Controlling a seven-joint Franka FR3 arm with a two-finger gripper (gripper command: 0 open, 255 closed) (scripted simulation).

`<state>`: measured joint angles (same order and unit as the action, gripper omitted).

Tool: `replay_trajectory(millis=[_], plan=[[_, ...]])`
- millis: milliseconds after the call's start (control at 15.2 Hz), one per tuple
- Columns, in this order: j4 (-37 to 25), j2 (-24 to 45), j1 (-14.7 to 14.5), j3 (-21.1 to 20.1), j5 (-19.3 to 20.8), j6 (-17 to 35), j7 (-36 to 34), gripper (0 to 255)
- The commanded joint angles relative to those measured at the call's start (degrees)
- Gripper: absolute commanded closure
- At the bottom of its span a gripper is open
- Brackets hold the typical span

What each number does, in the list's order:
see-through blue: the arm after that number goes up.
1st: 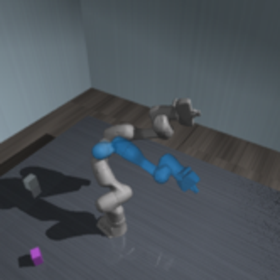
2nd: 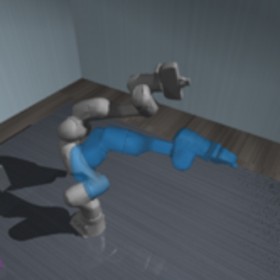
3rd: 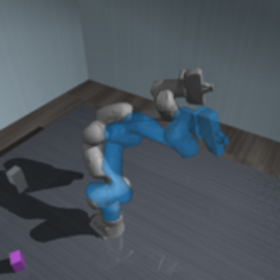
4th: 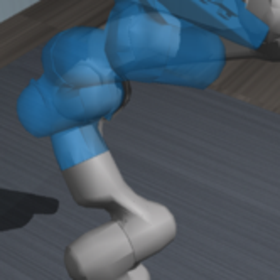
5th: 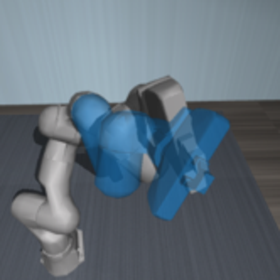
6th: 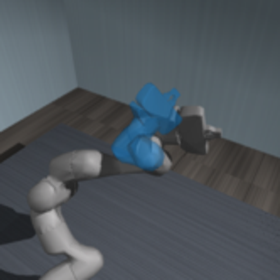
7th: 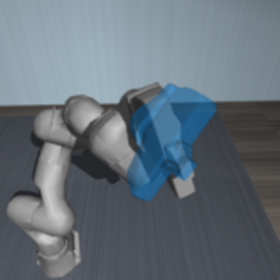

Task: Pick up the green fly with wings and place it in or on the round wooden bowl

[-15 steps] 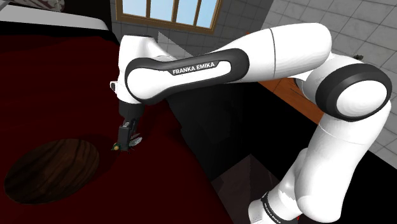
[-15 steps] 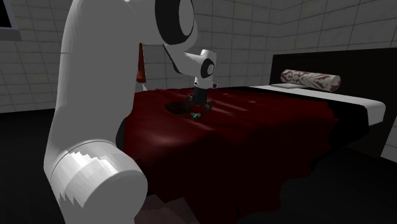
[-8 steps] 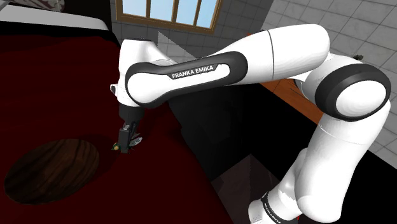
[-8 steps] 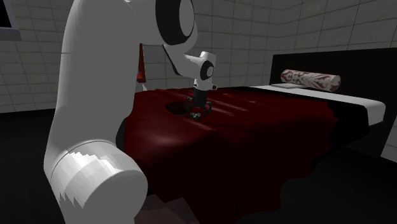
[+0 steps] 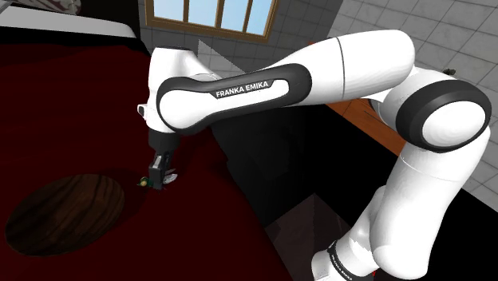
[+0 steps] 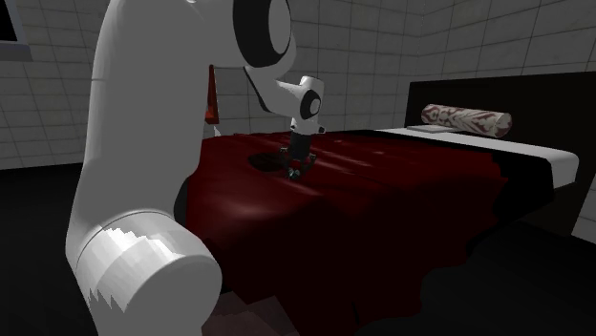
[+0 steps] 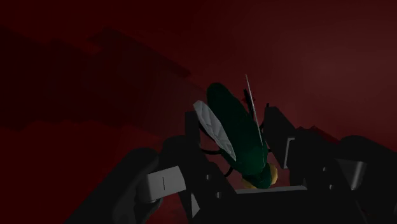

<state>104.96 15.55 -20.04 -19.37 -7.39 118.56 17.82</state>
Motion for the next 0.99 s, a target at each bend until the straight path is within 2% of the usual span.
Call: replay_trajectory(millis=[0,132,924], plan=[[0.1,0.3,0.0,0.1,0.1,-0.1,0.0,255],[0.3,0.1,0.1,0.1,0.0,-0.1,0.0,255],[-5.4,-2.7,0.4,-0.1,-0.4,-8.4,-0.9,255]])
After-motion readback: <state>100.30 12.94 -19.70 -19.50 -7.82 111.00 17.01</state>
